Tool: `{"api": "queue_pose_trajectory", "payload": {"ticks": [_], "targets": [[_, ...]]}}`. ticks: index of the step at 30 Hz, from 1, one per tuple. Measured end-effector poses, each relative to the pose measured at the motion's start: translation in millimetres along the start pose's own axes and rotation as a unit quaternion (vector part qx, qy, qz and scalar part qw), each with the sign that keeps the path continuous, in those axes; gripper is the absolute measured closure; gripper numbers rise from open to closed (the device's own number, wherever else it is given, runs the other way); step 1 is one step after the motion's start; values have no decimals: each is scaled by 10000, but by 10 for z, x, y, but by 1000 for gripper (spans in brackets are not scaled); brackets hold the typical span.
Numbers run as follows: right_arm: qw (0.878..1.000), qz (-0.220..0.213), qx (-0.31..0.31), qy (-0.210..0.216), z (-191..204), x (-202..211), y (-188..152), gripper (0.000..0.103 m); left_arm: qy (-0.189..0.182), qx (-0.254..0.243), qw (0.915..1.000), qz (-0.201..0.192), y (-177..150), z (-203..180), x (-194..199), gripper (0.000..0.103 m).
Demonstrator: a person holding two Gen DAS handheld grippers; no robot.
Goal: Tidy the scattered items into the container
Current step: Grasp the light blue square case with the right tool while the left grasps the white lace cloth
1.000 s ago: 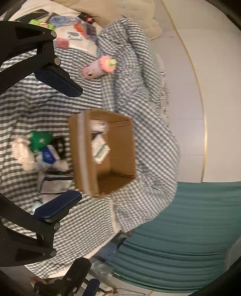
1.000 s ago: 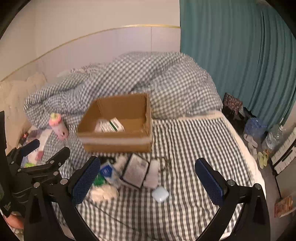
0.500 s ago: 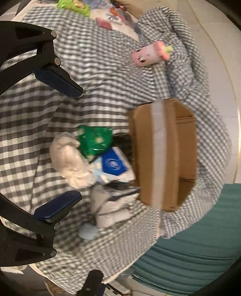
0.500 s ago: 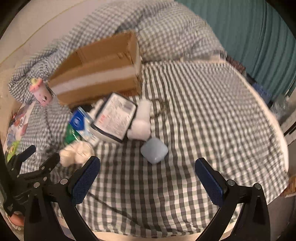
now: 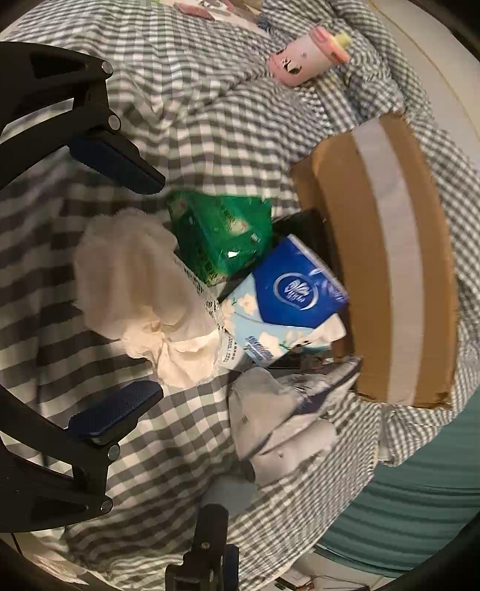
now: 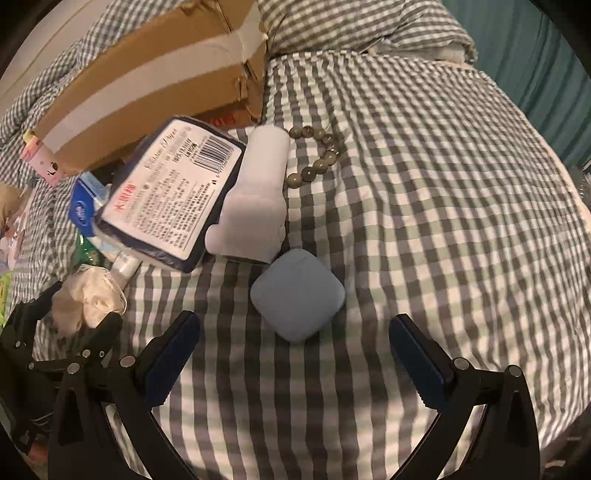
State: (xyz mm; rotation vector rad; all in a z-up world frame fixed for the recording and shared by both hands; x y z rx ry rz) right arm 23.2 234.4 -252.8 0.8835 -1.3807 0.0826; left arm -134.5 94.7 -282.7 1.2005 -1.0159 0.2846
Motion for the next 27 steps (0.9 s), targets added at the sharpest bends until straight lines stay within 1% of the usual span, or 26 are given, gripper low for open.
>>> {"api": "queue_pose_trajectory", "payload": {"ticks": [3,5,7,9,11,12,13,14,15,16,17,19,22,24,27], "targets": [[9999,72,25,-84,-14,-110,17,1,62,33,9999,124,-3,-5,-113,0],[9999,86,15,-143,-31,-156,30,1,3,85,9998,176,5,-18,-167,0],[9997,109,8,-207,-46,-191,26,4,-48,118,9997,219,5,-30,-197,0],[9993,134,31,-358,-65,-212,15,15,-79,120,9996,247,2,-46,-214,3],[9982,180,85,-572,-96,-221,-10,24,-210,102,9993,283,-7,-86,-216,14],[9979,173,123,-611,-93,-209,-17,29,-249,55,9992,297,-7,-109,-211,16],[9976,151,140,-667,-99,-182,-25,34,-261,9,9992,290,-5,-124,-199,21],[9968,133,136,-771,-124,-145,-36,44,-283,-22,9992,273,0,-141,-182,35],[9966,122,121,-807,-140,-119,-43,45,-296,-48,9993,236,10,-161,-152,43],[9974,95,68,-710,-151,-75,-52,45,-289,-74,9993,218,18,-171,-130,59],[9980,84,5,-620,-156,-26,-67,45,-285,-115,9993,234,19,-183,-115,71],[9985,67,-54,-533,-163,44,-90,45,-260,-209,9991,279,16,-218,-69,77],[9992,-43,-227,-327,-144,200,-105,45,-224,-189,9991,317,20,-211,-15,82],[9993,-127,-258,-222,-94,311,-82,45,-157,-174,9992,318,28,-174,38,83],[9991,-265,-265,-189,-48,498,-45,45,-20,-187,9995,247,78,-104,161,83]]}}
Point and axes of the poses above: each gripper's, at about its wrist camera, not at the fingertips, and x roughly against the way its jaws point, z to its left, y to its top, the point moved 10 cm from there along -x, roughly the way its jaws point, and after that the axes turned 5 degrees about -z, right-handed, at the moved point
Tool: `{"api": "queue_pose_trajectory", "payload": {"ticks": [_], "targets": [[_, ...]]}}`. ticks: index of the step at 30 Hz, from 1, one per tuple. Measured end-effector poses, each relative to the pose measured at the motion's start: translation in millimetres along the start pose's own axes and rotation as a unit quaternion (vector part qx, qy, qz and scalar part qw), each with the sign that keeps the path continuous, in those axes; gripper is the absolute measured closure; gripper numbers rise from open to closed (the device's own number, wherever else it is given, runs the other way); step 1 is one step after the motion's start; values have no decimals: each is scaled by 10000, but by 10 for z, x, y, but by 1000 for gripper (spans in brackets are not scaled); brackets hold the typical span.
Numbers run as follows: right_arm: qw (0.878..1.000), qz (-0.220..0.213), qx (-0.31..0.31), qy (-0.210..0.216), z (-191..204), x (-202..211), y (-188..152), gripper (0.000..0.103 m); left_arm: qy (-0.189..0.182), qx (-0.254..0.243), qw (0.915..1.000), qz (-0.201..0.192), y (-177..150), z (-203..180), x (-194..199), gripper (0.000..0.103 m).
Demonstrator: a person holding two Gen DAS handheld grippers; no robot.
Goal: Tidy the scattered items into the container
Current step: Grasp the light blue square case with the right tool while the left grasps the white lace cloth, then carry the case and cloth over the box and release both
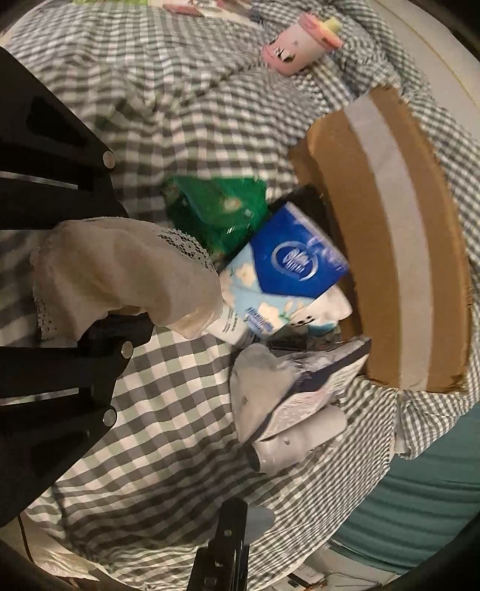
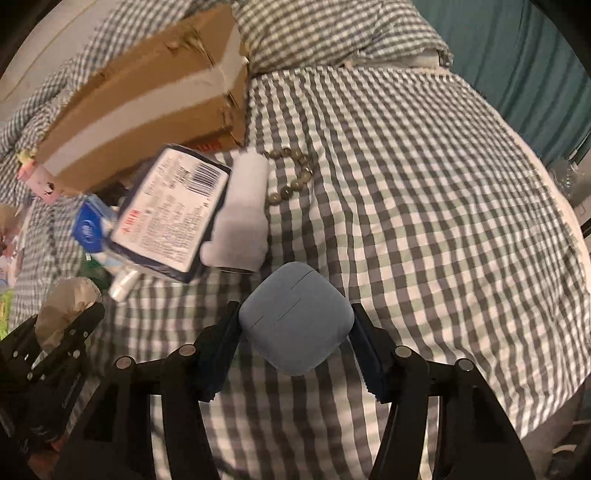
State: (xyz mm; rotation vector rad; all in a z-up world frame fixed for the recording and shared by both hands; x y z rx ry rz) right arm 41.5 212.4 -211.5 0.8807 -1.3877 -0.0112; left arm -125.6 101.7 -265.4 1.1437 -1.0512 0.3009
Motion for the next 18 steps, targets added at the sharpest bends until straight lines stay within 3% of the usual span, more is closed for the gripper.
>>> {"api": "queue_pose_trajectory", "payload": {"ticks": [9,13,18], "targets": [[9989,-373,218,206,339,391,305,45,-67,412,9984,-378,327,335,436,83],[9962,-663,366,432,572,616,577,45,171,721,9965,-385,513,609,570,83],[9921,-1007,563,495,831,889,902,45,252,929,9931,-675,918,909,735,83]]}}
Point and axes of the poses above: each gripper's, at about its wrist camera, not at the fingertips, and x roughly against the way its jaws point, z to its left, y to its top, the point moved 10 cm from there along -x, roughly the way its jaws point, and after that the axes turned 5 degrees about -z, right-handed, at the moved point
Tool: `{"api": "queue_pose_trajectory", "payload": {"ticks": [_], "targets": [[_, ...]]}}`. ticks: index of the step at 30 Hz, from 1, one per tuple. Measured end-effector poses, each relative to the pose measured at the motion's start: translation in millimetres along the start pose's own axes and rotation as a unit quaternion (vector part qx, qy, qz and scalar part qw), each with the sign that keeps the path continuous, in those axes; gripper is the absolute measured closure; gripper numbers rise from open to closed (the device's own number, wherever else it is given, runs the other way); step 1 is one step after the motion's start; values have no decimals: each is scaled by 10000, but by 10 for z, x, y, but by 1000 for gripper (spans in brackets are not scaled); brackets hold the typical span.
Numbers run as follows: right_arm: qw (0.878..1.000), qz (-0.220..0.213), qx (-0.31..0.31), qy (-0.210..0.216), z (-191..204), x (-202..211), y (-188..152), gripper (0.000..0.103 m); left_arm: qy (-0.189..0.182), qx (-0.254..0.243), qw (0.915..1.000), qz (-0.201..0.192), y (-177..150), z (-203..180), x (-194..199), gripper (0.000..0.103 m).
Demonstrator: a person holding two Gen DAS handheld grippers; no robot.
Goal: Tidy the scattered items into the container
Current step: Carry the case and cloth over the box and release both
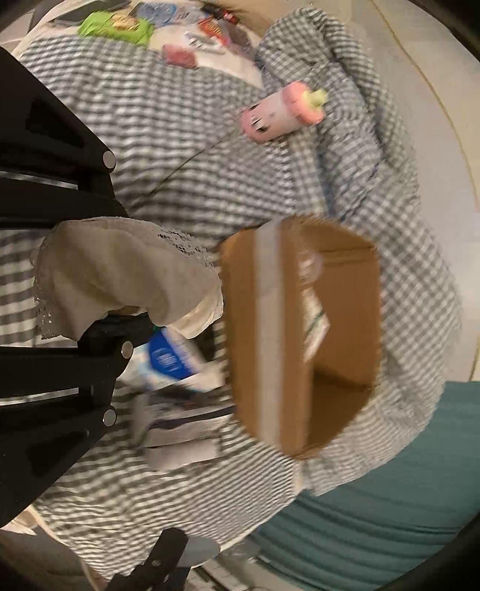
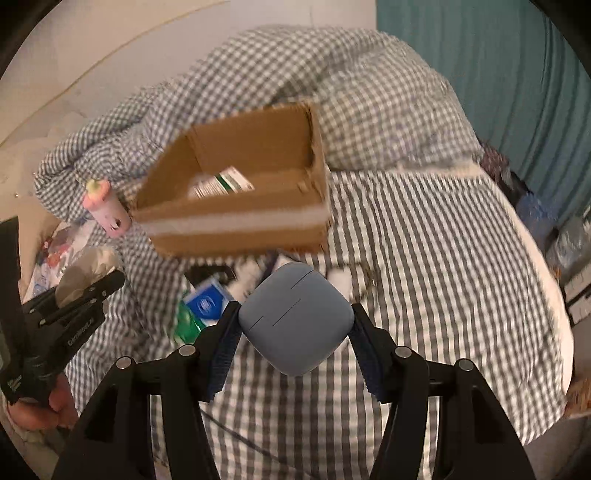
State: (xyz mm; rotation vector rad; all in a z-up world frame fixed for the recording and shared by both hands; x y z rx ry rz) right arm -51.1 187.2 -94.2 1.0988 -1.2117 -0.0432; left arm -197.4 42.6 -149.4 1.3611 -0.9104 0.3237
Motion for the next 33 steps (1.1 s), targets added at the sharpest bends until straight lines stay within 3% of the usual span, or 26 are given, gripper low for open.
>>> {"api": "queue_pose_trajectory", "payload": {"ticks": [8,15,20,22,23,24,25,27,33], "targets": [[9997,-98,132,160,97,-96,481,45,-26,9,9998,-216,562,44,8,83],[9982,-233,386,384,279,-361,1098,45,-50,-19,9991,-418,1137,-4,-154,82],[9977,-245,390,507,328,-610,1358,45,47,-69,9991,-418,1407,-58,-380,82],[9974,-345,351,535,311,-677,1440,39,90,-75,9991,-407,1461,-65,-474,80],[9967,-482,297,582,297,-704,1509,7,123,-76,9990,-423,1488,-67,-515,65],[9967,-593,239,497,246,-707,1548,1,157,-92,9989,-437,1510,-71,-559,47],[9966,-741,145,335,169,-699,1588,1,270,-114,9986,-445,1527,-61,-600,5],[9972,-682,136,279,99,-738,1571,0,523,-132,9966,-624,1559,-29,-603,0],[9981,-503,150,328,5,-769,1420,0,444,-254,9970,-582,1514,-124,-626,0]]}}
Point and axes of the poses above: each gripper's, at about its wrist camera, not at the fingertips, and x roughly against the way its jaws point, z to its left, y to its top, the point moved 10 cm from there along -x, roughly the way its jaws point, and after that the axes turned 5 degrees about -z, right-handed, at the moved point
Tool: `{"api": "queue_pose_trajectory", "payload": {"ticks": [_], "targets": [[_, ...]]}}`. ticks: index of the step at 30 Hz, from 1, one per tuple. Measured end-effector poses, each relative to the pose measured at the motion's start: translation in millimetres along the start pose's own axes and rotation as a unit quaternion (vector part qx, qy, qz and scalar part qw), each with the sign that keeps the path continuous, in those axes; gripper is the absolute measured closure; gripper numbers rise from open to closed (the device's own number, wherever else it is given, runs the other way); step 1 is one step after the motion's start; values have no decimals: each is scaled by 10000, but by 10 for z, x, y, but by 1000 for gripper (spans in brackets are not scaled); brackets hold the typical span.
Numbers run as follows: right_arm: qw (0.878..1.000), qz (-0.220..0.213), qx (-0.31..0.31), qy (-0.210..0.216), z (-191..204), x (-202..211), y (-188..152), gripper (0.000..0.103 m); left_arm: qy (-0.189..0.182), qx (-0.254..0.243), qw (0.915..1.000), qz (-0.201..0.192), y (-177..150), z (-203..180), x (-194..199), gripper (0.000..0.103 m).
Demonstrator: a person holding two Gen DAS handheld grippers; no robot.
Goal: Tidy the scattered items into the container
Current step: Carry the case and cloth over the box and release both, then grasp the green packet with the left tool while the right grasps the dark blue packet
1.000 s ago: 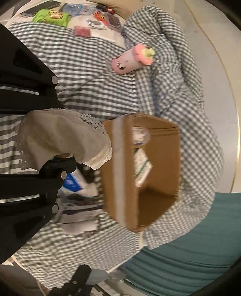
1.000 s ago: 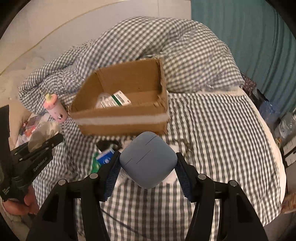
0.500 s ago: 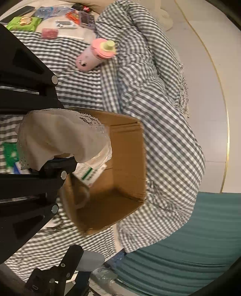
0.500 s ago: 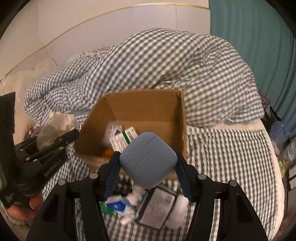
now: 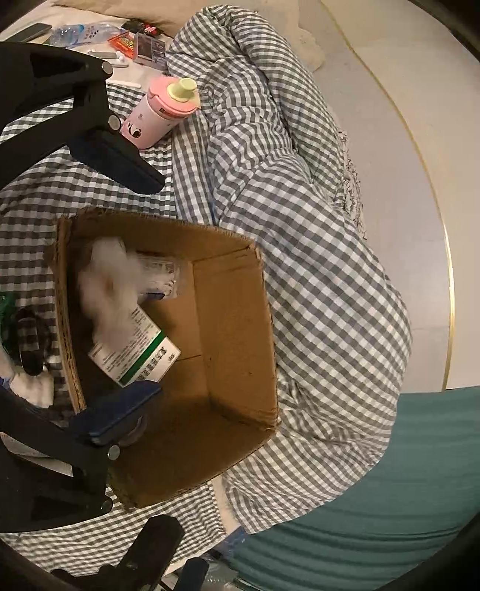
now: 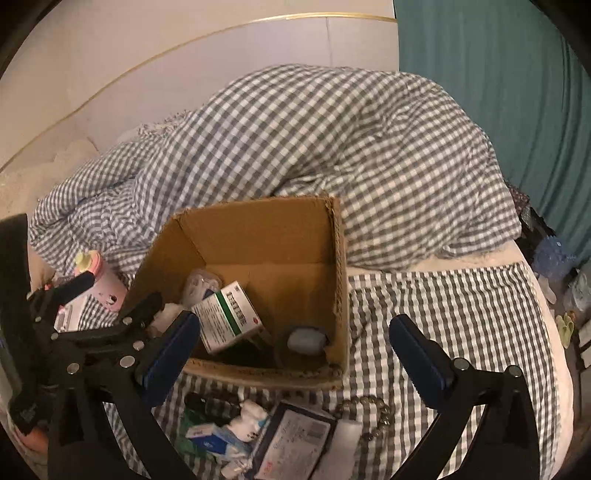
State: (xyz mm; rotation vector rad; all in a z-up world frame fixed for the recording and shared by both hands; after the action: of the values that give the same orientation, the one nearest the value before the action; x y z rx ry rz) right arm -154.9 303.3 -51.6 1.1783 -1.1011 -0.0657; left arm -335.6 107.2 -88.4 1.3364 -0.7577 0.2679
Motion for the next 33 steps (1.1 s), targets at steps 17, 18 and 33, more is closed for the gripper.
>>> {"api": "queue_pose_trajectory", "payload": {"ticks": [17,18,33], "targets": [[9993,-363,-10,-132,33,1292,-210,0,-192,36,9995,-256,-202,-37,1054,0],[9992,-384,-11,-146,30,1391,-281,0,-179,30,9995,-263,-248,-12,1126,0],[9984,251,-417,-276,-153,1360,-1561,0,-209,429,9975,521,-1684,215,1212,0]]}}
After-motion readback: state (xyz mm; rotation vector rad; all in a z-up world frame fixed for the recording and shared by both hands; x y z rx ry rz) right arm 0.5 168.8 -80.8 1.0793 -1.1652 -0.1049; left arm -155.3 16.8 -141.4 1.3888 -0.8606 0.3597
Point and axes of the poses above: each gripper's, at about its wrist camera, not at the fingertips, and x roughly against the way its jaws point, z to its left, y to its top, the point moved 10 cm from there along -x, roughly the way its jaws point, and after that the axes turned 5 degrees about -z, right-handed, at the moved point
